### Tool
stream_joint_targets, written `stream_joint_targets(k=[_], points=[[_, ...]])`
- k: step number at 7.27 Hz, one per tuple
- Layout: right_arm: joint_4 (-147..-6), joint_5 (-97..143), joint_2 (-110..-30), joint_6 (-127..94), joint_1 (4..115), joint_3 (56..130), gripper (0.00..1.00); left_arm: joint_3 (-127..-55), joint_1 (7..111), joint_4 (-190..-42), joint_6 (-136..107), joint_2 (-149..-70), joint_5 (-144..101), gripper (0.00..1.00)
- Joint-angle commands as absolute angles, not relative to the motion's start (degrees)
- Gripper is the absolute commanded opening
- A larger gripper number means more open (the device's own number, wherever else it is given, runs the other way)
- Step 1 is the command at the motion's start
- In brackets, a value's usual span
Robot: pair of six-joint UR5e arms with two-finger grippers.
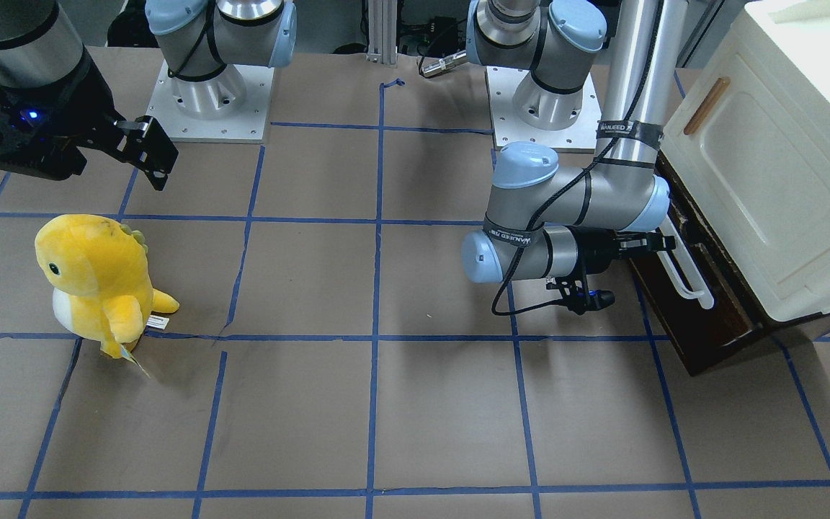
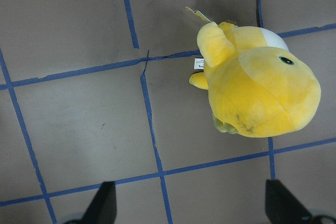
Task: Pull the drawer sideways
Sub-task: 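Close the left gripper around the white bar handle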
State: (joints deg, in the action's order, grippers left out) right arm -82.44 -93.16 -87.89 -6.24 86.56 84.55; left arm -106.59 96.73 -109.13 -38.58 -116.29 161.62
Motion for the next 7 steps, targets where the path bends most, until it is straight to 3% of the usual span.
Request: stream_joint_targets(k=[1,7], points=[[-82.35,-93.16,-87.89,-6.24,86.57,84.55,1.0,-106.44,97.64,-108.99,-38.58,-116.45,161.63,0.07],[-82.44,-93.16,-87.89,-6.24,86.57,84.55,1.0,-104.43,102.29,-108.54,-38.41,-116.36,160.41,0.07]])
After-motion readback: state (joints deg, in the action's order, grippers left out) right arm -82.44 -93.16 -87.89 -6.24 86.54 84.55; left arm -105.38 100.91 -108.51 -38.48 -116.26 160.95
